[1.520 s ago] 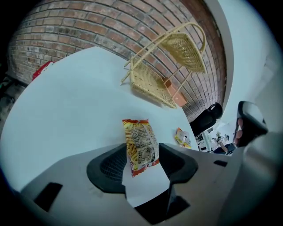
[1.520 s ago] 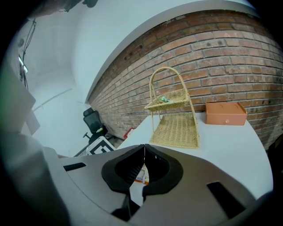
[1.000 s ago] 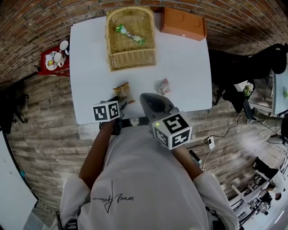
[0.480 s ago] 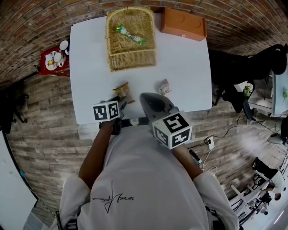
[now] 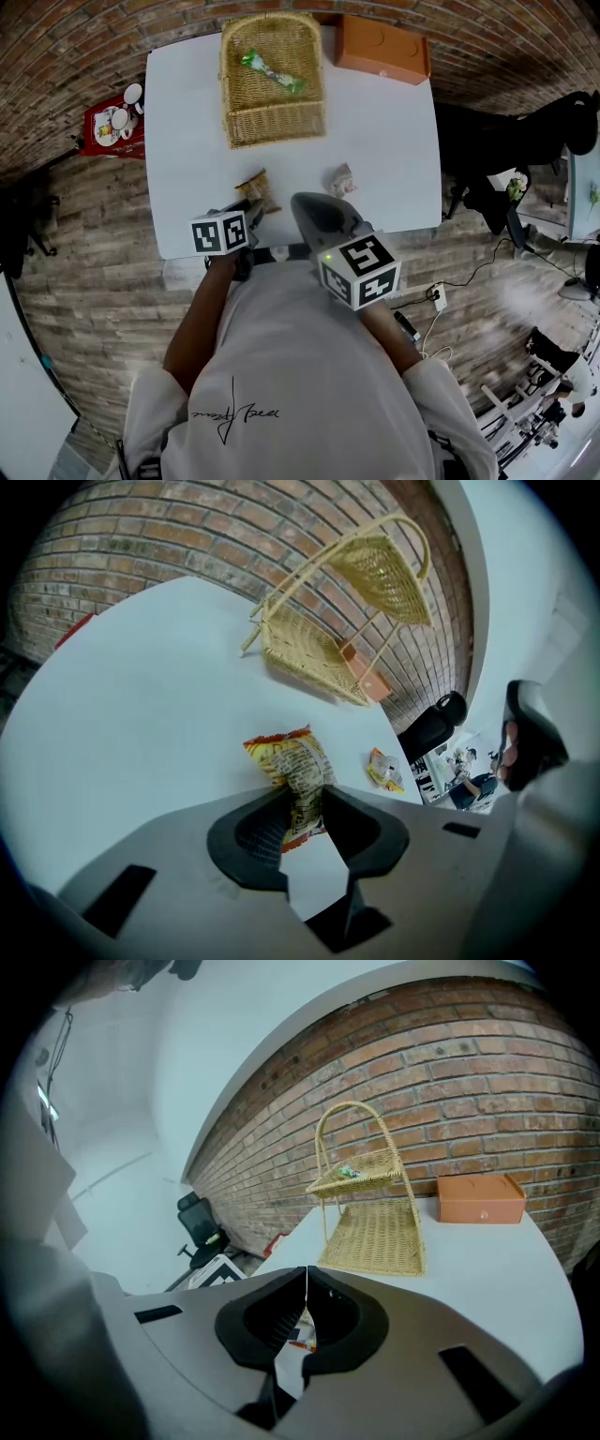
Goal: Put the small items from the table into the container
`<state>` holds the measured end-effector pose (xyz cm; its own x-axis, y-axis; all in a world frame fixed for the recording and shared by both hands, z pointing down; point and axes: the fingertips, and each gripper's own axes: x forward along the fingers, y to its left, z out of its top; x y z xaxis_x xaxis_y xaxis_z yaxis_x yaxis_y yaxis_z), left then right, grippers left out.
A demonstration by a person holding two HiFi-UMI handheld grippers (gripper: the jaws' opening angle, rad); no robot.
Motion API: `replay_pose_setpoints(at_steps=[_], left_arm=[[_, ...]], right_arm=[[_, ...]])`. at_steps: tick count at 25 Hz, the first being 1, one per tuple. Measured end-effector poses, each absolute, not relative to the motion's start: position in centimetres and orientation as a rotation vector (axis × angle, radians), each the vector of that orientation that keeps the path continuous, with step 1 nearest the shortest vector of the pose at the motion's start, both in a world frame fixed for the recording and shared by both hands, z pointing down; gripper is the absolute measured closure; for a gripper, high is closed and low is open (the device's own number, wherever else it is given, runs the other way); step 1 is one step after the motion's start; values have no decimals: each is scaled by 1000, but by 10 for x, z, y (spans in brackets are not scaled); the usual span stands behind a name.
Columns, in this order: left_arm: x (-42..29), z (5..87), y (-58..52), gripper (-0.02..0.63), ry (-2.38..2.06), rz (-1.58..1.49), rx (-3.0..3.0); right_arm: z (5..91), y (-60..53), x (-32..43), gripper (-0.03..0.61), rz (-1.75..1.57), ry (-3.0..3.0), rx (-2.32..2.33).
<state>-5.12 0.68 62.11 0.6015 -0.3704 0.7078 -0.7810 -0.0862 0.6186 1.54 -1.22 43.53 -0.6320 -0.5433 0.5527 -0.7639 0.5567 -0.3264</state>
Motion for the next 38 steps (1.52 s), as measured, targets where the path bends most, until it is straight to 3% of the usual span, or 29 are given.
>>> replay_pose_setpoints(at_steps=[38], left_arm=[[-48, 579, 5, 514, -921, 368, 1802]], right_arm=[[435, -16, 16, 555, 778, -2409, 1082]])
